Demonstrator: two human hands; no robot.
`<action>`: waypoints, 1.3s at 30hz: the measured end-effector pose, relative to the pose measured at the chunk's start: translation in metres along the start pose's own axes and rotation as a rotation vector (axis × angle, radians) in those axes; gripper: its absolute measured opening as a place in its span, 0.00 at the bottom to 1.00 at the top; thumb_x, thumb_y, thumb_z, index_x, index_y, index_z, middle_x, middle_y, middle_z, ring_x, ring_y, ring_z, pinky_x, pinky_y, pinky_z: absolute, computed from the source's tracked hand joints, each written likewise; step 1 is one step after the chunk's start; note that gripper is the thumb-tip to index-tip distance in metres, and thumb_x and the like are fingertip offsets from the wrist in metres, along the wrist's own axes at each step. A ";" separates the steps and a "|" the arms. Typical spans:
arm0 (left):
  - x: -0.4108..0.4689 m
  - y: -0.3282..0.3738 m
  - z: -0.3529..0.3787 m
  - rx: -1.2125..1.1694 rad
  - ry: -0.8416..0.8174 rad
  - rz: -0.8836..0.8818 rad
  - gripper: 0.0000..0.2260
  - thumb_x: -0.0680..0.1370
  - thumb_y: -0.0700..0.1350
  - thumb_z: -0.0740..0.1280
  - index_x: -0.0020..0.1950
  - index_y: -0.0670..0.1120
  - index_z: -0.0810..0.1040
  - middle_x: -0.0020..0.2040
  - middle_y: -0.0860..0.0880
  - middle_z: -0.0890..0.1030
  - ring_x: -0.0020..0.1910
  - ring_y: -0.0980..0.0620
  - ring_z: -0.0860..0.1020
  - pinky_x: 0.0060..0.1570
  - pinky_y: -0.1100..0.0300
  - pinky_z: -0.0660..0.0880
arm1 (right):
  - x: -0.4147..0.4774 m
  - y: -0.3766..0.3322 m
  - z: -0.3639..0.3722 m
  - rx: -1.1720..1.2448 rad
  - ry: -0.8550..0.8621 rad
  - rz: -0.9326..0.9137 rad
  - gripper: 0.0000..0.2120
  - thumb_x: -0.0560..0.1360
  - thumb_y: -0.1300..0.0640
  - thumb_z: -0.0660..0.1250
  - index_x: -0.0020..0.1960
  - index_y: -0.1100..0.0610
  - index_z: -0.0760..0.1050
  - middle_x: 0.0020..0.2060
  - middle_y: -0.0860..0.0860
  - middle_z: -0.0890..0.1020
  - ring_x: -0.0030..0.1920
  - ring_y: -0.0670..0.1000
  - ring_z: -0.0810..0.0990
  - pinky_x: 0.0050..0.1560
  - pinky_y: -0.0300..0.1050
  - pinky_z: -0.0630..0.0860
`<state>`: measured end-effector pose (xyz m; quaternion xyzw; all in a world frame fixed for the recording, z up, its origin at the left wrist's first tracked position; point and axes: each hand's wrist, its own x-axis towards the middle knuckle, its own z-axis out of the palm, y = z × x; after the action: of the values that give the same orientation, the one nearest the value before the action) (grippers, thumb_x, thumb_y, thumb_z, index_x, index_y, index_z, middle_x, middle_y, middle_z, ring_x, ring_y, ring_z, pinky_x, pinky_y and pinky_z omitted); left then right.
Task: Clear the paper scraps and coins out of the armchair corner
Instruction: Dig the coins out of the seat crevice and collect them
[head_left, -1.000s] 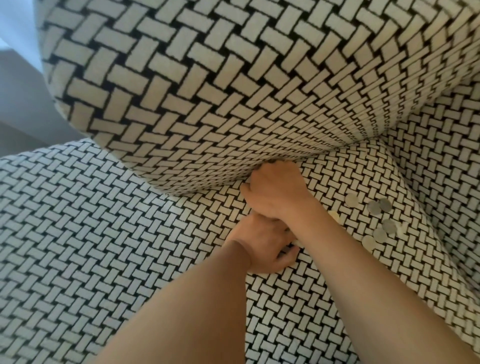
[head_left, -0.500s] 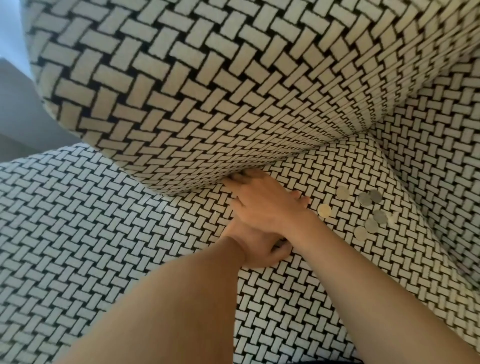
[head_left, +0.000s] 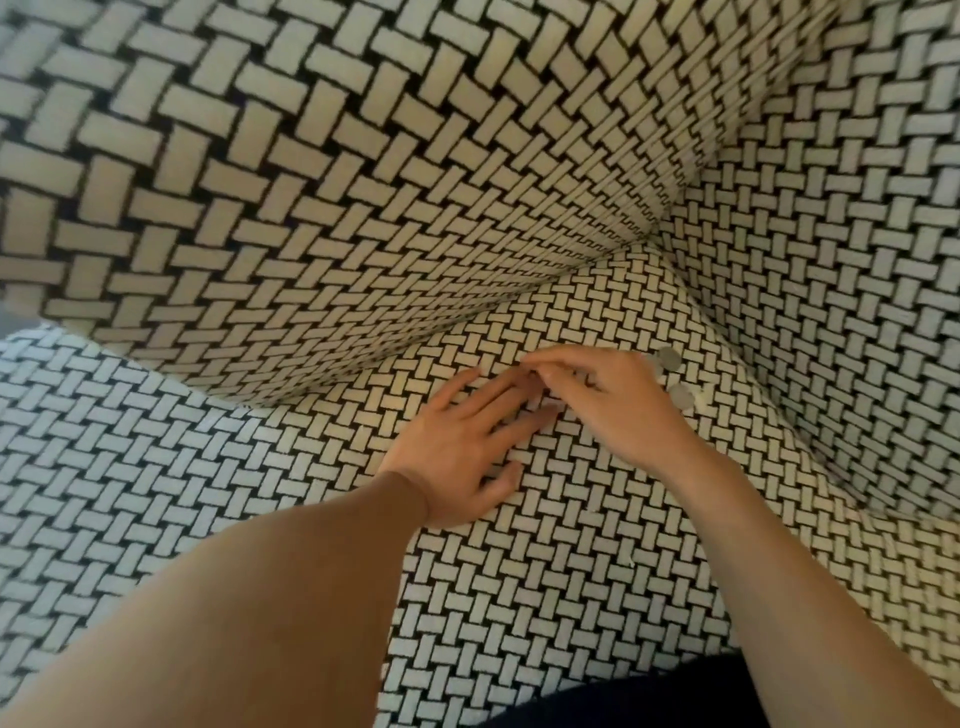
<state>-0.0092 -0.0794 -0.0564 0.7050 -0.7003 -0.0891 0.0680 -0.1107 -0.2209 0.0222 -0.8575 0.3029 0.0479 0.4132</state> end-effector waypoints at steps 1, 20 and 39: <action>0.000 0.001 -0.002 0.001 -0.029 -0.005 0.26 0.78 0.56 0.53 0.76 0.53 0.57 0.76 0.48 0.59 0.76 0.50 0.55 0.72 0.47 0.49 | -0.007 0.009 -0.008 0.023 0.061 0.038 0.12 0.80 0.55 0.60 0.59 0.50 0.79 0.53 0.42 0.80 0.54 0.38 0.76 0.53 0.21 0.65; 0.001 0.001 0.002 0.084 -0.054 -0.035 0.29 0.77 0.57 0.53 0.77 0.54 0.53 0.77 0.50 0.55 0.76 0.52 0.52 0.71 0.47 0.51 | -0.025 0.080 -0.048 -0.123 0.243 0.394 0.09 0.69 0.57 0.73 0.47 0.53 0.76 0.50 0.53 0.76 0.47 0.47 0.73 0.44 0.38 0.65; 0.001 -0.001 0.002 0.079 -0.034 -0.016 0.28 0.77 0.56 0.53 0.77 0.53 0.55 0.77 0.49 0.57 0.76 0.50 0.55 0.70 0.45 0.54 | -0.041 0.083 -0.074 -0.112 0.171 0.445 0.12 0.70 0.52 0.74 0.50 0.51 0.75 0.42 0.48 0.79 0.40 0.44 0.75 0.35 0.33 0.66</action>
<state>-0.0092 -0.0807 -0.0590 0.7109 -0.6988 -0.0741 0.0275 -0.2026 -0.2955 0.0274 -0.7921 0.5151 0.0818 0.3172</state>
